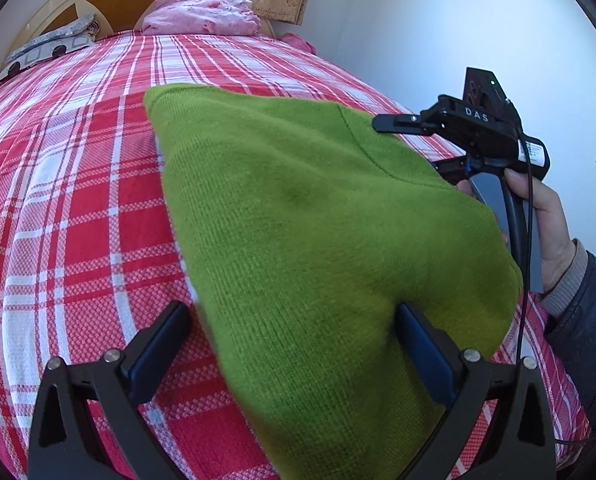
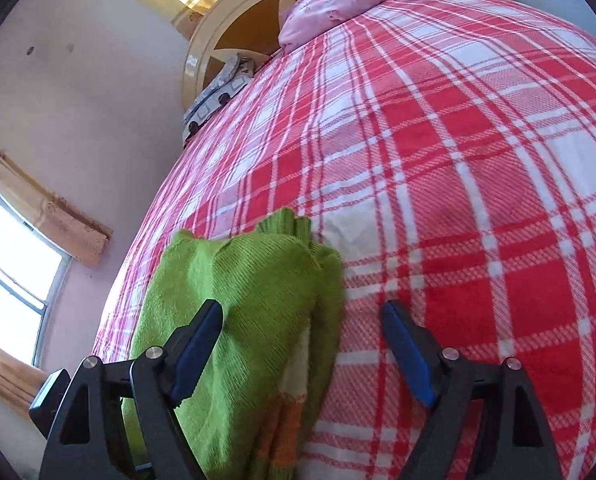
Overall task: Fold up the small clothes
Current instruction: 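Move the open right tool to the ribbed cuff end of the bundle, then grasp the ribbed cuff end with the right tool while the left tool grips the sweater body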
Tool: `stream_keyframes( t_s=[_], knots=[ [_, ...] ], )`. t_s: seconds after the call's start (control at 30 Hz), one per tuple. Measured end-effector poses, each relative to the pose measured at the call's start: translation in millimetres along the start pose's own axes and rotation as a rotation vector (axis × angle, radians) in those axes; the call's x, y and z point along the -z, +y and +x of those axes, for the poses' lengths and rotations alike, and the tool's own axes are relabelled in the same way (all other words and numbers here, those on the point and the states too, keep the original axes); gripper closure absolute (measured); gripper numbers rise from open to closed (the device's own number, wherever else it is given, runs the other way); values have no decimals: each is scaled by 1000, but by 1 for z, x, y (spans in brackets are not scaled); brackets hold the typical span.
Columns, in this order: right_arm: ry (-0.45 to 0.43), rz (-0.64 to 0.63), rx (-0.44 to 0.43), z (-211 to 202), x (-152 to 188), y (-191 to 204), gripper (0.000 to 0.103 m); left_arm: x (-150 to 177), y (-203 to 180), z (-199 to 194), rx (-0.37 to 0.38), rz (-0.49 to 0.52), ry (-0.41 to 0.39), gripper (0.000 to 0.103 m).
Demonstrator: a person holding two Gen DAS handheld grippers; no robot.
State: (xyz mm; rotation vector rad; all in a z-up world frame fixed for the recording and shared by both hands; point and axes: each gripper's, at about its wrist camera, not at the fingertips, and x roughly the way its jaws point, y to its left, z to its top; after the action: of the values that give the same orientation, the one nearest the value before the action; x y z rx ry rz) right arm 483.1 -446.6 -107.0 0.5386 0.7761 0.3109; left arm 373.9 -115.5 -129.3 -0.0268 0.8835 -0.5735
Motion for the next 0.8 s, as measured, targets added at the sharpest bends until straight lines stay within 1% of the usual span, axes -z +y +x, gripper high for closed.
stream_keyframes(
  t_s=[0.07,0.1,0.27,0.33,0.4,0.47,0.53,0.73,0.8],
  knots=[
    [18,-1,-56,9,-4,2,21,0,0,0,2,-2,-1,0],
    [29,-4,-68,16,-5,3,21,1,-1,0,3,-2,-1,0],
    [55,-51,-71,38,-15,14,22,0,0,2,2,-2,-2,0],
    [58,-62,-62,43,-16,14,32,-1,-2,3,-7,4,1,0],
    [57,-68,-54,46,-14,14,52,-1,-2,4,-5,3,3,0],
    [60,-59,-93,46,-11,9,62,-3,-1,5,-1,3,3,0],
    [57,-51,-109,45,-10,7,64,-3,-2,5,1,7,1,0],
    [40,-95,-83,44,-6,13,67,-2,-8,4,-20,33,-9,0],
    [36,-116,-61,45,-5,17,68,-1,-13,2,-15,56,-11,7]
  ],
)
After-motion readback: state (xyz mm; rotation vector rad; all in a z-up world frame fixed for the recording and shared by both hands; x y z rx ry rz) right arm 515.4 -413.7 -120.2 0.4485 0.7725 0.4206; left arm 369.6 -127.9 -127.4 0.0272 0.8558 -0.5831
